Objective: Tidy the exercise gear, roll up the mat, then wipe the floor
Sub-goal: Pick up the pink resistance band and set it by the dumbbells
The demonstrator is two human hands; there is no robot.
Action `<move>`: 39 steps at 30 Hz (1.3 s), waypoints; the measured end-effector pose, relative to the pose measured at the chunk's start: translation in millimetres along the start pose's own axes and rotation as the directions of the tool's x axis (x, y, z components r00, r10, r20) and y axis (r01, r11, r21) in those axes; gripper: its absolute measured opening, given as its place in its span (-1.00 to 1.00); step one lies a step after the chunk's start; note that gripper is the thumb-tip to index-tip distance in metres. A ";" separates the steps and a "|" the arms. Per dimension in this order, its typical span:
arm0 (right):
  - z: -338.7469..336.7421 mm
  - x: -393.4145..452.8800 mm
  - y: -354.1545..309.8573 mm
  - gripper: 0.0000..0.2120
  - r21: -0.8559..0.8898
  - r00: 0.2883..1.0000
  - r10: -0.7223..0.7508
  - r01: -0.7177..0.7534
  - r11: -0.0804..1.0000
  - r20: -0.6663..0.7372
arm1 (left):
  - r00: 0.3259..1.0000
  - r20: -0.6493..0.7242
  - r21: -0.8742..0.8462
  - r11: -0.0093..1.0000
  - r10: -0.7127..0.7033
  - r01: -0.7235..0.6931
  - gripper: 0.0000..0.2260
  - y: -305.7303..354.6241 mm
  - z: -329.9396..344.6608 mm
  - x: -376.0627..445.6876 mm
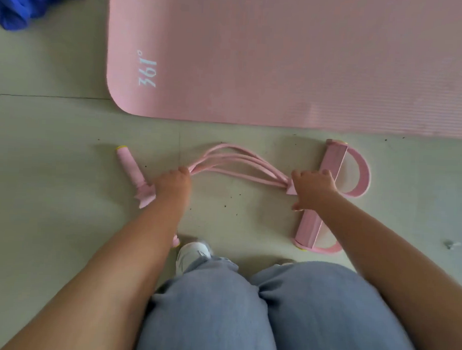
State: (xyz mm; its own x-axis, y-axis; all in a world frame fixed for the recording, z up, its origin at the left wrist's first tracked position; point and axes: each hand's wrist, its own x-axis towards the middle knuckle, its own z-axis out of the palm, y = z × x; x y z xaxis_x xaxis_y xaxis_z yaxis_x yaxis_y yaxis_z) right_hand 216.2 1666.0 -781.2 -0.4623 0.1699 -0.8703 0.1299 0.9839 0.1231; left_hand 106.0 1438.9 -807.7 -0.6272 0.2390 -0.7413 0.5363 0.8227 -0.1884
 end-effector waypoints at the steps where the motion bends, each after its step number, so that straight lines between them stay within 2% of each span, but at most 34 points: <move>1: 3.5 13.2 2.2 -0.33 -0.042 0.999 -0.033 0.034 0.999 0.015 | 1.000 -0.009 0.055 0.998 0.007 -0.006 -0.70 1.0 2.2 13.0; 4: 10.0 41.6 7.1 -0.44 -0.042 0.997 -0.081 0.082 0.996 0.015 | 0.998 0.036 0.127 0.990 0.055 -0.059 -0.67 4.6 2.8 48.6; 8: 14.4 56.3 10.8 -0.57 0.109 0.996 -0.082 0.083 0.991 -0.021 | 0.991 0.081 0.103 0.988 0.104 -0.112 -0.70 6.5 6.0 61.8; 13: 25.5 51.0 5.4 -0.60 0.308 0.987 0.039 0.011 0.951 -0.155 | 0.988 0.016 0.054 0.987 0.152 -0.153 -0.74 20.4 -1.4 60.1; 16: 15.9 38.9 -1.3 -0.65 0.459 0.978 0.109 -0.015 0.888 -0.178 | 0.982 -0.012 0.020 0.982 0.188 -0.188 -0.72 38.4 -20.6 49.5; 19: 0.2 4.4 -1.5 -0.69 0.623 0.957 0.214 -0.047 0.781 -0.197 | 0.970 -0.068 0.090 0.970 0.233 -0.227 -0.73 47.0 -52.1 14.8; 22: -21.5 -63.0 12.0 -0.71 0.666 0.923 0.313 -0.089 0.741 -0.225 | 0.953 -0.180 0.117 0.967 0.245 -0.227 -0.75 43.4 -99.5 -38.9; 25: -51.9 -148.6 36.1 -0.73 0.683 0.892 0.386 -0.130 0.719 -0.237 | 0.842 -0.399 0.226 0.929 0.362 -0.293 -0.82 32.2 -165.9 -104.2; 27: -72.7 -208.1 51.0 -0.73 0.683 0.871 0.425 -0.154 0.714 -0.247 | 0.824 -0.403 0.242 0.915 0.397 -0.323 -0.72 29.1 -212.1 -154.0; 30: -97.5 -303.4 74.2 -0.74 0.687 0.830 0.499 -0.211 0.696 -0.250 | 0.894 -0.251 0.227 0.921 0.370 -0.318 -0.74 43.3 -290.4 -241.3; 32: -106.9 -367.1 91.2 -0.72 0.717 0.799 0.559 -0.255 0.649 -0.222 | 0.896 -0.228 0.231 0.915 0.381 -0.330 -0.72 55.3 -322.9 -287.3; 36: -102.0 -478.8 132.1 -0.72 0.788 0.728 0.680 -0.367 0.495 -0.088 | 0.852 -0.211 0.394 0.839 0.480 -0.375 -0.70 94.2 -389.0 -370.8; 39: -72.7 -552.9 166.0 -0.73 0.856 0.658 0.752 -0.413 0.309 0.046 | 0.793 -0.169 0.495 0.746 0.586 -0.446 -0.68 151.3 -425.9 -427.8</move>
State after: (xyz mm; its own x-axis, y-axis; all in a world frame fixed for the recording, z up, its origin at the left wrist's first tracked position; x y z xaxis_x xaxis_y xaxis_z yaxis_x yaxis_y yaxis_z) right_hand 429.6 1739.4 -244.8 -0.1662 0.8488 -0.5019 0.9825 0.1862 -0.0105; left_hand 215.0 1680.7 -244.8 -0.2784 0.7585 -0.5892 0.9592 0.2516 -0.1293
